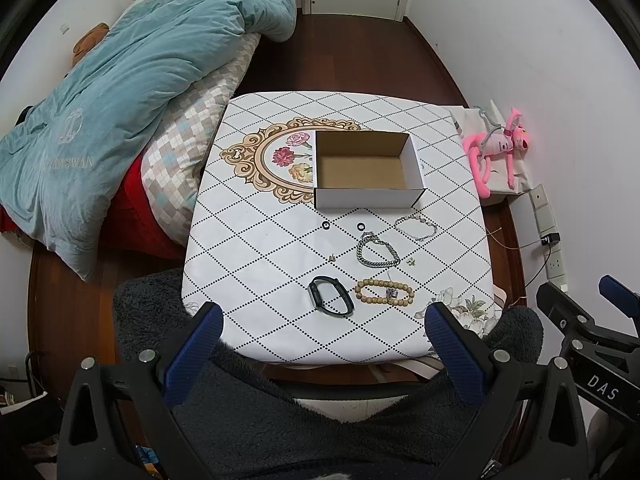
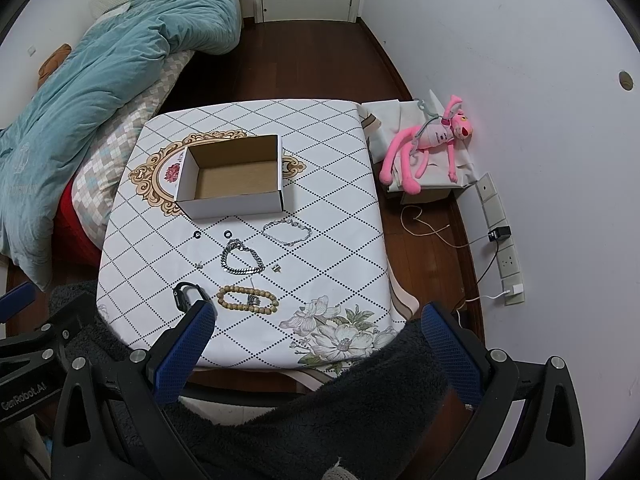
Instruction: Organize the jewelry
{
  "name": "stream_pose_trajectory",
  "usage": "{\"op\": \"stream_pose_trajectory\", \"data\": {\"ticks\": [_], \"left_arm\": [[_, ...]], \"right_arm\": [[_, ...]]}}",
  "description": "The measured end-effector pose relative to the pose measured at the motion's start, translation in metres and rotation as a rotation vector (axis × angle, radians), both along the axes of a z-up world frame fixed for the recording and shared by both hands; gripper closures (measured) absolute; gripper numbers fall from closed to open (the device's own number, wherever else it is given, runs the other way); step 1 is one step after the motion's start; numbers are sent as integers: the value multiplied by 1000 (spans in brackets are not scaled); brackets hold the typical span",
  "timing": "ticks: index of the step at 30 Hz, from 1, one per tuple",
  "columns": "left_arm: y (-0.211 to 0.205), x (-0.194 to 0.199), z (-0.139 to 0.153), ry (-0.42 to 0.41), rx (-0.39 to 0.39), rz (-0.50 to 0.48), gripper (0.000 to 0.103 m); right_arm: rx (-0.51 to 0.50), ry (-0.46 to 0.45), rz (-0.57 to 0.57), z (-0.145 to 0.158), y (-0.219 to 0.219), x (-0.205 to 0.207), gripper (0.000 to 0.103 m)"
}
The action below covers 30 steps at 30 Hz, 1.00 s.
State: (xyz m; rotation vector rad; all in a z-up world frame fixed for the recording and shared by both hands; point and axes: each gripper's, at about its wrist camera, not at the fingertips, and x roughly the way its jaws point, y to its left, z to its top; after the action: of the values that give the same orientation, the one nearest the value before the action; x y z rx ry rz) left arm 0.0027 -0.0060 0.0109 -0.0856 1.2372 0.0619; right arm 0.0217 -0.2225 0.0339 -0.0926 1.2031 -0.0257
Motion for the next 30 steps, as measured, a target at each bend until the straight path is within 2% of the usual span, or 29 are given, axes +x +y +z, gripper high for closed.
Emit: {"op": "stream_pose_trajectory", "data": {"ticks": [30], "left_arm": [[6, 3, 8, -32, -11, 1, 0]], "right_arm": [[-7, -12, -6, 14, -3, 1, 0]]}}
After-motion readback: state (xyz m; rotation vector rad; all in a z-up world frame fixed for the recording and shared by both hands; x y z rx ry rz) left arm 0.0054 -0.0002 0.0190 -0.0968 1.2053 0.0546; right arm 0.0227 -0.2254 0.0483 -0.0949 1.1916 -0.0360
